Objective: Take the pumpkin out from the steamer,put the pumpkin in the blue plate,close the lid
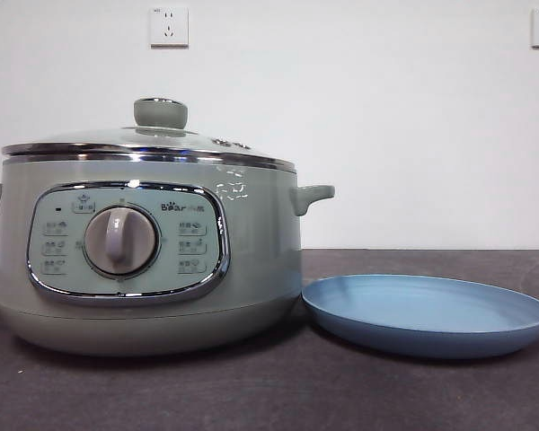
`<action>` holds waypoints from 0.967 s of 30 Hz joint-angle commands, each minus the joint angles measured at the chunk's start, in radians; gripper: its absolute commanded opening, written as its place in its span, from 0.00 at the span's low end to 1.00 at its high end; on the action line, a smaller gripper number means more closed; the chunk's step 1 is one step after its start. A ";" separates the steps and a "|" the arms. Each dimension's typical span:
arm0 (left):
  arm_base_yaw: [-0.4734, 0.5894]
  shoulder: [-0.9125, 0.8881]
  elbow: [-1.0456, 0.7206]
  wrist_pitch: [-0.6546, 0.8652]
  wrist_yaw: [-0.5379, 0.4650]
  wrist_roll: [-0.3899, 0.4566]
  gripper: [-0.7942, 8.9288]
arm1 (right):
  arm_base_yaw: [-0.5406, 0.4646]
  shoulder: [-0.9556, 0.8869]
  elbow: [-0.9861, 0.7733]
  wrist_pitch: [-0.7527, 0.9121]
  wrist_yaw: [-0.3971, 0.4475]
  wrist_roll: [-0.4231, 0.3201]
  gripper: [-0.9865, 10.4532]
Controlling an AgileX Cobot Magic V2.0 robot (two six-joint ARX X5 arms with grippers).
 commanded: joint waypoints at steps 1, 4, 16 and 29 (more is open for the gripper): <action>0.000 0.041 0.043 0.001 0.035 0.045 0.07 | -0.002 0.066 0.064 -0.011 -0.014 -0.124 0.09; -0.001 0.077 0.085 -0.012 0.065 0.048 0.08 | -0.002 0.142 0.137 -0.048 -0.086 -0.207 0.09; -0.068 0.187 0.167 -0.068 0.079 0.050 0.45 | 0.012 0.339 0.277 -0.134 -0.209 -0.279 0.53; -0.323 0.473 0.410 -0.281 -0.182 0.185 0.45 | 0.038 0.354 0.277 -0.180 -0.207 -0.279 0.53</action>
